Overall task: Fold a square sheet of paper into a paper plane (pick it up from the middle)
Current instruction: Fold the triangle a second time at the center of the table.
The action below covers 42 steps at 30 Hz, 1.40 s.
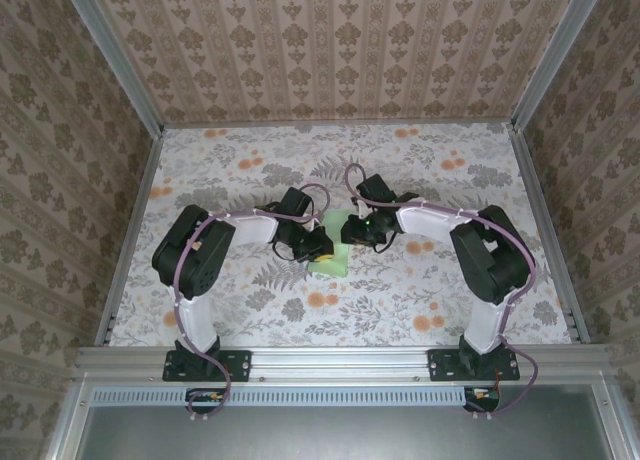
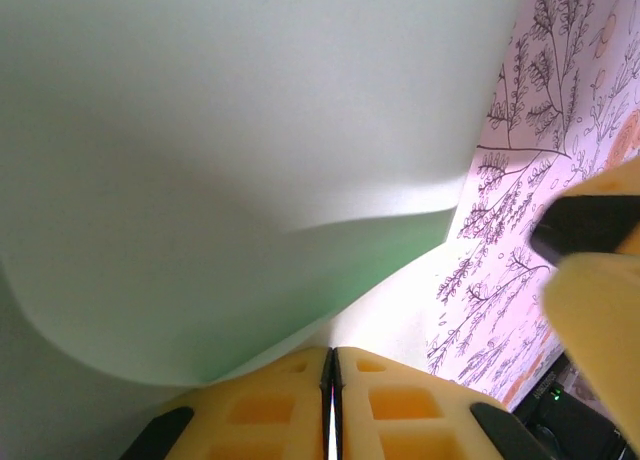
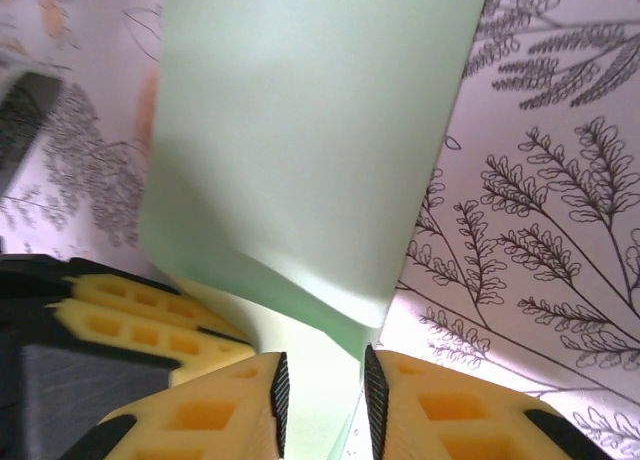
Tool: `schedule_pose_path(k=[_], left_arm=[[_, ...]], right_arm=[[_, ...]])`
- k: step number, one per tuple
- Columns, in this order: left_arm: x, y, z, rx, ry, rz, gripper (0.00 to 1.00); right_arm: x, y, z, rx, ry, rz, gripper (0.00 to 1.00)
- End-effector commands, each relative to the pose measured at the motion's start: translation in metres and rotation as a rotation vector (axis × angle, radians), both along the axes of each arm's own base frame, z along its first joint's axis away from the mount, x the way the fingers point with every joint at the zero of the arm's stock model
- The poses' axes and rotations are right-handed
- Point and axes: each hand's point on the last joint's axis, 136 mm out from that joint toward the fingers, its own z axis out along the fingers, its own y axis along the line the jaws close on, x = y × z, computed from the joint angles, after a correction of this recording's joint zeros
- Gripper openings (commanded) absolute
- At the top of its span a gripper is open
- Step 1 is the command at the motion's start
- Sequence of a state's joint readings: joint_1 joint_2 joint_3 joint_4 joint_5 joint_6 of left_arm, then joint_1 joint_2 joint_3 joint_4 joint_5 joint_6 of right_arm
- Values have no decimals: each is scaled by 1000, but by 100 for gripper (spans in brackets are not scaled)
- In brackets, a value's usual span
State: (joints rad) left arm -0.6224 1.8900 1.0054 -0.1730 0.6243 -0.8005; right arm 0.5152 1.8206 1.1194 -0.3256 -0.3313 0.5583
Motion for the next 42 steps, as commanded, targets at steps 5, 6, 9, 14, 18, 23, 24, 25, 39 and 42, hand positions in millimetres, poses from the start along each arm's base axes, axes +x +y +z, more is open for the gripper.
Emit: schedule_pose_path(k=[5,6,9,14,18,23,24,25,39,42], left_arm=[[-20,24,-34,139,99,49,11],[-20,24,-34,138,99,50,11],[-21,25,-35,141,102,53,11],[-19,22,-31,128,93,49,11],[-13,14,-22,86,64,34,11],[10,-5,14,-30,-84,-14,12],[14,-6,20,-39,-111,-19,12],[16,-6,24,-40,-128,-24,12],[14,3,-5,78,-43,-36,11],[13,8,-15,108,-28,-32,11]], right_arm=[[-12,12,-1,35,31,25,17],[-12,14,-3,41,39,29,15],[-12,19,-10,48,54,38,13],[-14,17,-24,16,81,43,12],[-18,7,-38,-48,103,44,10],[-29,-7,-58,-125,143,74,8],[-31,-9,-62,-139,151,81,8],[-33,-11,-65,-156,155,86,8],[-37,-21,-81,-214,179,98,5],[-39,-24,-84,-231,183,108,5]])
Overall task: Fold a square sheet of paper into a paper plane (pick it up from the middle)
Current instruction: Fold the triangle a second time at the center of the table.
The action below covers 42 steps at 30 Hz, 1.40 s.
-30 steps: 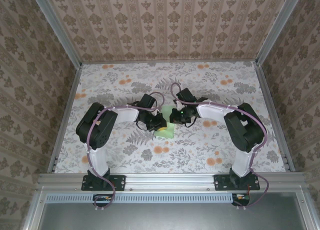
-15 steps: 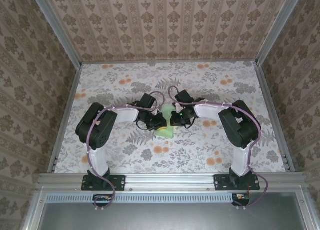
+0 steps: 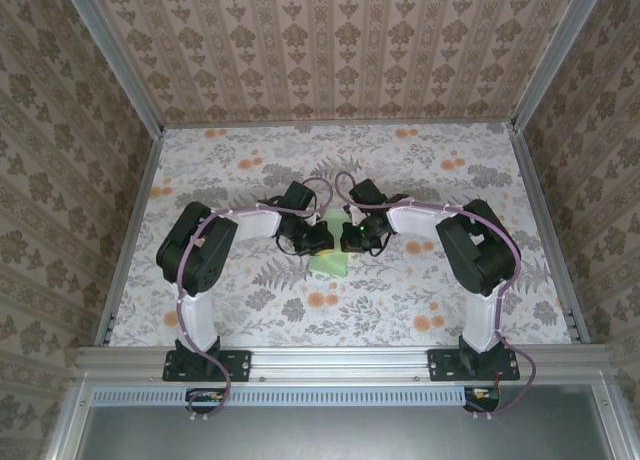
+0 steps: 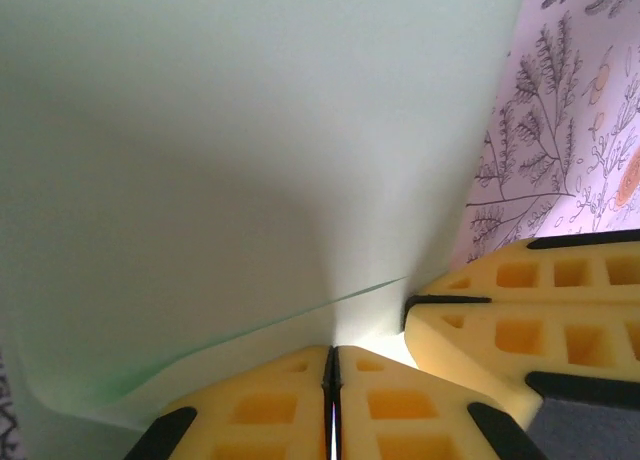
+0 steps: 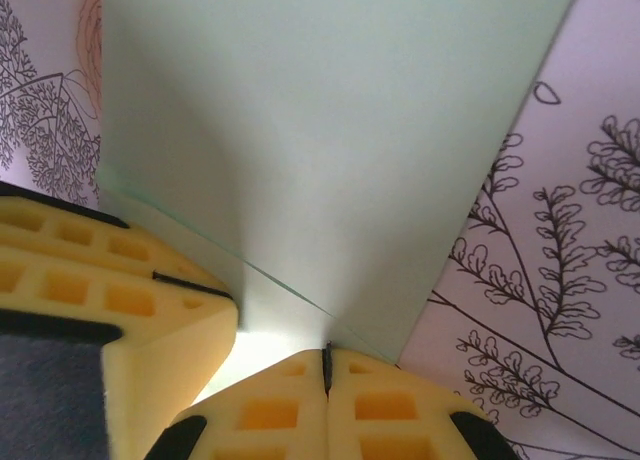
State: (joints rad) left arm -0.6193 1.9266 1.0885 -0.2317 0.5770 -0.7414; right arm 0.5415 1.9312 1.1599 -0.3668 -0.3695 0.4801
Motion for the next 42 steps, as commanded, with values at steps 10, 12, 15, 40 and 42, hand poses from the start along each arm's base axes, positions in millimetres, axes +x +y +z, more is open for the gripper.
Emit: schedule_pose_path(k=[10,12,15,40,42], left_arm=[[10,41,-25,82,35,45,10],[15,47,-25,75,35,53,11],[25,59,-25,71,29,72,11],[8,19,4,-67,-35,9,9],[6,20,0,-59,-25,6,8]], right_arm=[[-35,-60,-65,-321,84,88,5],[-35,-66,-65,-353,72,107,5],[-35,-73,-65,-390,54,134,5],[-15,-48,-46,-289,2,123,5],[-14,-47,-45,-285,0,121,6]])
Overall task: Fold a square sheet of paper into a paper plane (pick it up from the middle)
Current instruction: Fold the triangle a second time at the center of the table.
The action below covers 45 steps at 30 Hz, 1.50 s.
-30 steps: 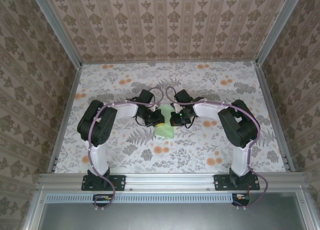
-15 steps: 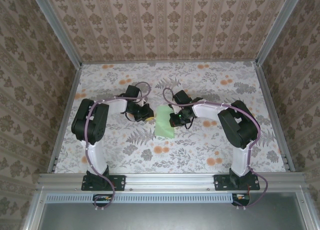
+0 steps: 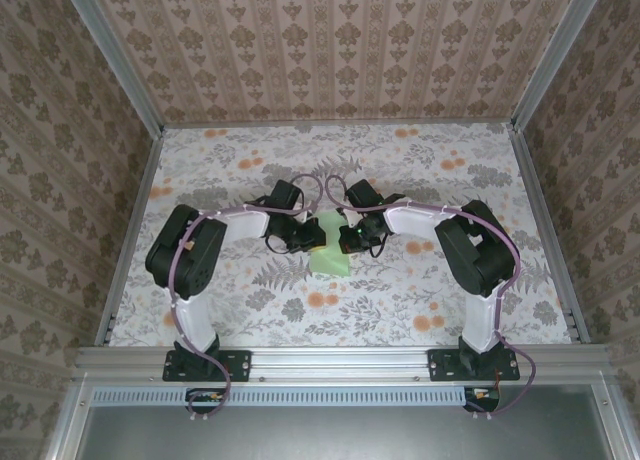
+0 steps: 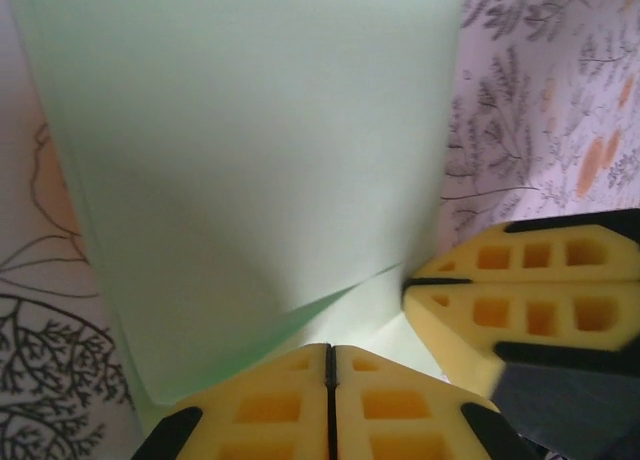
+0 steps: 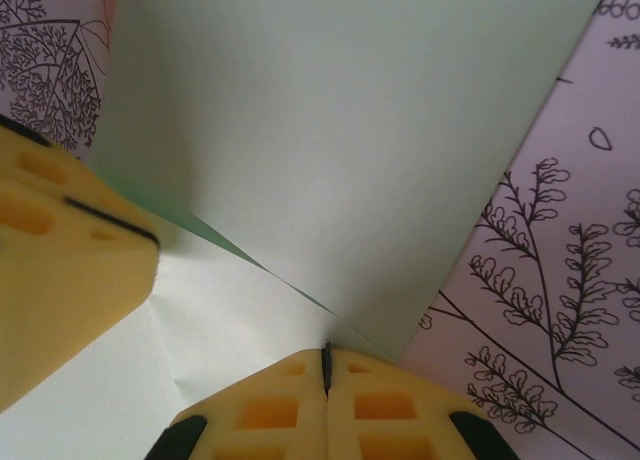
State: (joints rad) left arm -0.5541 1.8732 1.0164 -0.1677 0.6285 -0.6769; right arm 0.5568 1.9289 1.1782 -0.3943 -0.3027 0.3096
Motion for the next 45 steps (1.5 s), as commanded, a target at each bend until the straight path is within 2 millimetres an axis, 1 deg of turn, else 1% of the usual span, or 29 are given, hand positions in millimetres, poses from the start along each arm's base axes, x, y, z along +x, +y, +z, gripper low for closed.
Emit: schedule_pose_path(k=[1,3,6,9,11,13,15,17,19,23,29,35,41,45], left_arm=[[-4,3,-12,11,37,8,8],[-8,6,-19,25,55,4,7],[-13,13,-32,65,79,8,5],[-20,22,-42,117,100,15,2],[-27,28,-48,152,109,21,1],[-32,33,-54,173,124,25,0],[-35,35,-58,183,133,28,0],[-37,36,-60,189,135,27,0],[-37,36,-60,192,134,27,0],[-37,36,-61,194,132,25,0],[-39,38,-63,201,136,26,0],[-39,39,-63,202,135,26,0],[-40,40,-64,210,135,27,0],[-40,43,-66,224,138,31,0]], right_arm=[[-17,-43,-45,-212,85,-38,5],[-16,-40,-42,-194,84,-41,5],[-12,-30,-27,-133,77,-49,6],[-10,-19,-2,-50,75,-96,5],[-13,-6,20,51,76,-135,6],[-16,0,36,111,66,-184,7],[-21,2,46,141,64,-234,6],[-27,2,50,149,66,-278,6],[-33,5,51,160,74,-303,3],[-42,23,50,186,98,-306,0],[-39,41,33,167,144,-339,0],[-33,56,26,156,150,-332,0],[-30,56,14,122,164,-353,0],[-32,48,4,61,178,-358,0]])
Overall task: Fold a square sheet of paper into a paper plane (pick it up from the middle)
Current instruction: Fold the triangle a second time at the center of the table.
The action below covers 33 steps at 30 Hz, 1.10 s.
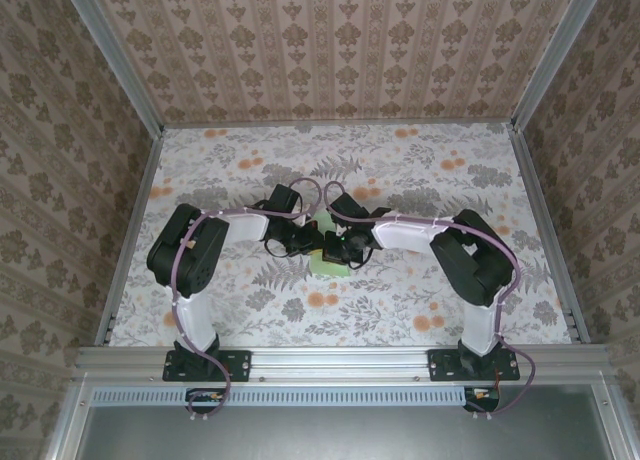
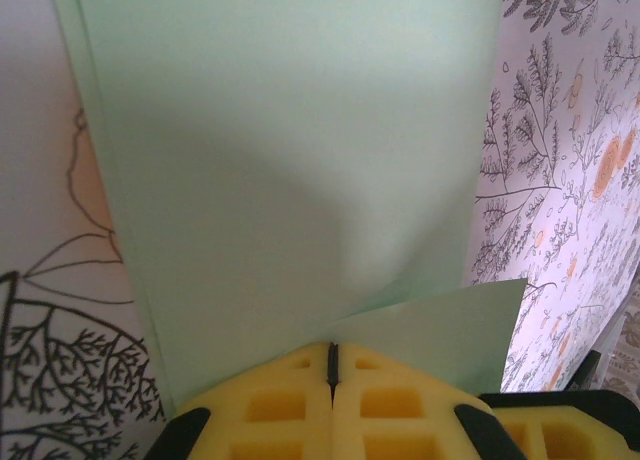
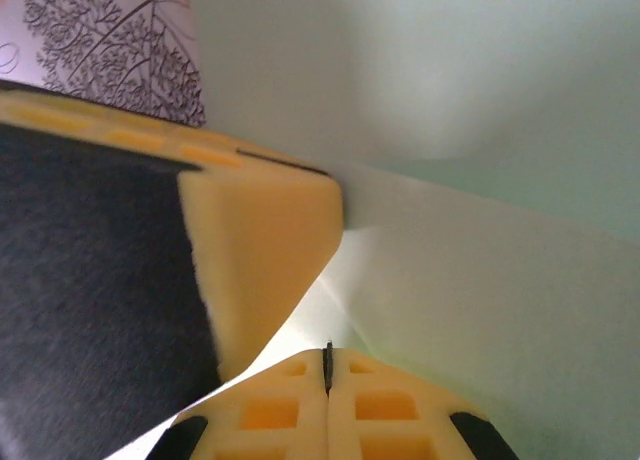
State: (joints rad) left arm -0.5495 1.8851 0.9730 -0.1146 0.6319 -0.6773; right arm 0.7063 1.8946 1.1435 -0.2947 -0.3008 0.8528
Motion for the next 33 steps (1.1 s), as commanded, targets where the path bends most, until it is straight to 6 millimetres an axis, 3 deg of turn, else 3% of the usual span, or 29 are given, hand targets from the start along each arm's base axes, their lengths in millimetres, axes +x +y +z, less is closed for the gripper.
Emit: schedule_pose_path(k=[1,33], left_arm=[[-37,40,-54,230,136,29,0],[-41,52,-69,286,173,49,0]], right_arm=[[0,-7,-10,-70,26,-18,0],[-54,-69,-28,-139,128,-2,0]])
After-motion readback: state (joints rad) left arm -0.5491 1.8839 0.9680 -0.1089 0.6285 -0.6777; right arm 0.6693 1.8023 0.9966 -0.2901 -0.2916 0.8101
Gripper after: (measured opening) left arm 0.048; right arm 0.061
